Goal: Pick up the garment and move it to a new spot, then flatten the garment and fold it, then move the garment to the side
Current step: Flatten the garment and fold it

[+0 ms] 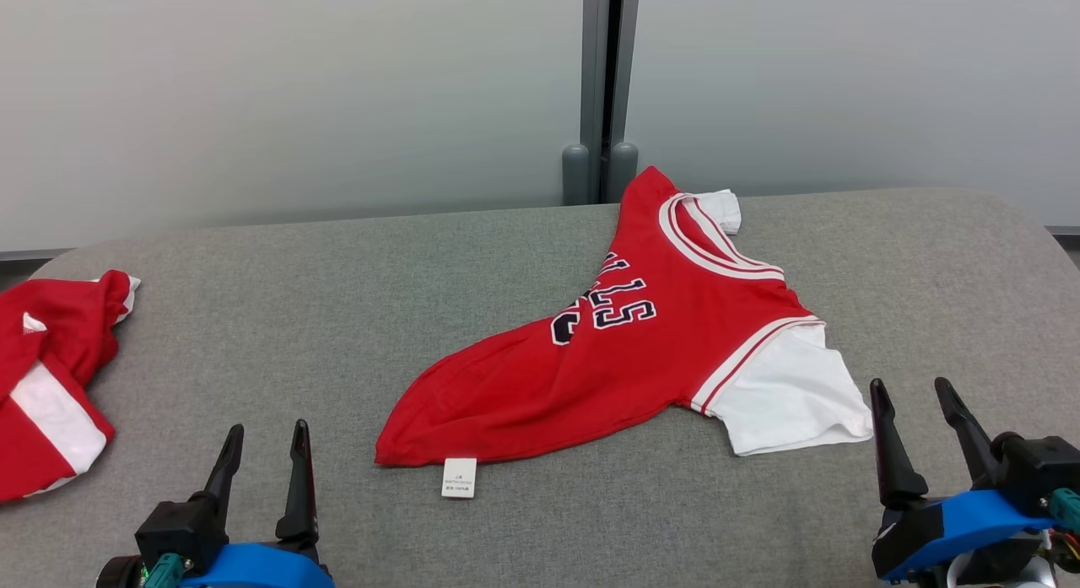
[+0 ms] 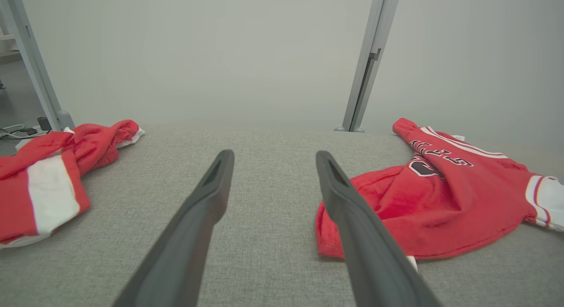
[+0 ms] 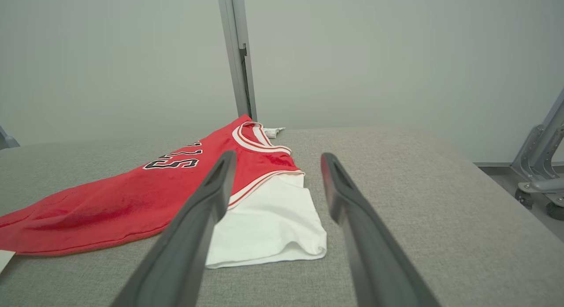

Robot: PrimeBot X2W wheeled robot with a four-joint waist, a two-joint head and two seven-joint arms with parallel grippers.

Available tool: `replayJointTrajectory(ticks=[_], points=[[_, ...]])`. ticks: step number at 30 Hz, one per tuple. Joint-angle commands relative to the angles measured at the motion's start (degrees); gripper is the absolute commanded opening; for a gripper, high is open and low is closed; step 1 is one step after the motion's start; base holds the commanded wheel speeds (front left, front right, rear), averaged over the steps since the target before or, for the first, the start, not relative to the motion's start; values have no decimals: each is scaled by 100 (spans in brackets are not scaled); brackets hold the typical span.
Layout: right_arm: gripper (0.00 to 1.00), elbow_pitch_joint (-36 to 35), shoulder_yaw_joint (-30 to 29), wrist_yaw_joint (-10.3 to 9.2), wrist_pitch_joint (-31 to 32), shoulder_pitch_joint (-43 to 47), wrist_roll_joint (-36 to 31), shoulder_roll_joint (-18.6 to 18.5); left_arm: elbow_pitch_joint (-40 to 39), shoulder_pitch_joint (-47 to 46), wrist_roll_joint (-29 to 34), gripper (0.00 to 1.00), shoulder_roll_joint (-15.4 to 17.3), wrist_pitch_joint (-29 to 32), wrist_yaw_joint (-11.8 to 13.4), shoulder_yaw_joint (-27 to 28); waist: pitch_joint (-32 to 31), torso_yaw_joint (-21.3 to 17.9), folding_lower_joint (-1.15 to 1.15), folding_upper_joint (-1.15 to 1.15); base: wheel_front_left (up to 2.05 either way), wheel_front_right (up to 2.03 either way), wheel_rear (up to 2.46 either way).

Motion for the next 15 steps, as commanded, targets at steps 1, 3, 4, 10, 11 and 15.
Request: replayJointTrajectory(ticks=[1, 3, 4, 10, 11, 15], points=[[100, -29, -11, 0, 24, 49, 53, 4, 9, -36, 16, 100, 1, -27, -19, 8, 7, -3, 1, 0, 0, 0, 0], [100, -14, -18, 1, 23, 51, 58, 5, 20, -47, 17, 100, 5, -27, -23, 15, 15, -5, 1, 0, 0, 0, 0], [100, -7, -18, 1, 19, 50, 60, 5, 25, -54, 17, 100, 6, -27, -31, 18, 20, -5, 1, 0, 0, 0, 0], [100, 28, -39, 0, 40, 19, 94, 5, 67, -78, 34, 100, 7, -26, -45, -42, 50, 1, 1, 0, 0, 0, 0], [100, 34, -44, 1, 67, -7, 97, 5, 89, -102, 20, 100, 16, 2, -66, -64, 63, 5, 1, 0, 0, 0, 0], [100, 112, -105, 0, 389, -162, 20, 4, 180, -258, -24, 100, 11, 239, -160, -212, 150, 2, 1, 0, 0, 0, 0]])
